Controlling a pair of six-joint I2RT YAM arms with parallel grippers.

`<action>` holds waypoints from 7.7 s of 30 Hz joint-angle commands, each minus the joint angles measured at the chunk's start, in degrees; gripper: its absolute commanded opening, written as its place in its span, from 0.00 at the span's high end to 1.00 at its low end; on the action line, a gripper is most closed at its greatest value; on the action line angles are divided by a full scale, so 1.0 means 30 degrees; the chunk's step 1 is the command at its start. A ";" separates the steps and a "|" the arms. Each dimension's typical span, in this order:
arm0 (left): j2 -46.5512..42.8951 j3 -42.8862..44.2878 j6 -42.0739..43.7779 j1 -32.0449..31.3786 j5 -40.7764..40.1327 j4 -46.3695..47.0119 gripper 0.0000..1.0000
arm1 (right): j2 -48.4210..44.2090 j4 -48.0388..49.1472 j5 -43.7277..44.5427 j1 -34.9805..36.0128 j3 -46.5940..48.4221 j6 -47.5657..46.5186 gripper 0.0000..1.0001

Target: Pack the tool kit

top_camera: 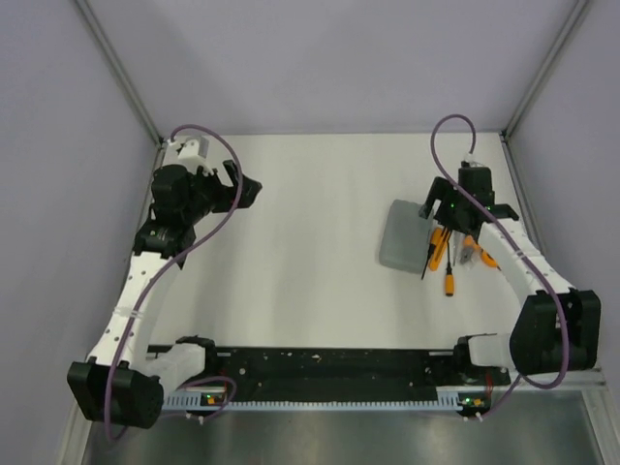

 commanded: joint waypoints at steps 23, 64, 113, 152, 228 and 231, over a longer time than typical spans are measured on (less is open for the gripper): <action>0.1947 -0.1158 -0.1609 0.0013 0.1278 0.2026 0.08 | 0.7177 0.0267 0.4087 0.5640 0.2013 -0.0568 0.24; 1.1644 -0.3385 -0.5359 -0.4702 0.3123 0.7562 0.29 | 0.3486 0.3164 0.2219 1.0801 -0.1091 0.5174 0.66; 1.4106 -0.2447 -0.4276 -0.5788 0.2363 0.2260 0.56 | 0.4101 0.4075 0.1337 1.0009 -0.2090 0.5731 0.72; 1.4750 -0.3004 -0.4802 -0.6284 0.3358 0.3372 0.68 | 0.7614 0.1150 0.5374 1.2028 0.0983 0.3945 0.75; 1.3784 -0.2711 -0.5740 -0.6256 0.0751 0.1176 0.66 | 0.4453 0.4925 0.2449 1.0185 -0.2117 0.3446 0.70; 1.3755 -0.2770 -0.5769 -0.6256 0.0752 0.1176 0.66 | 0.4718 0.5305 0.2099 1.0126 -0.2351 0.3416 0.72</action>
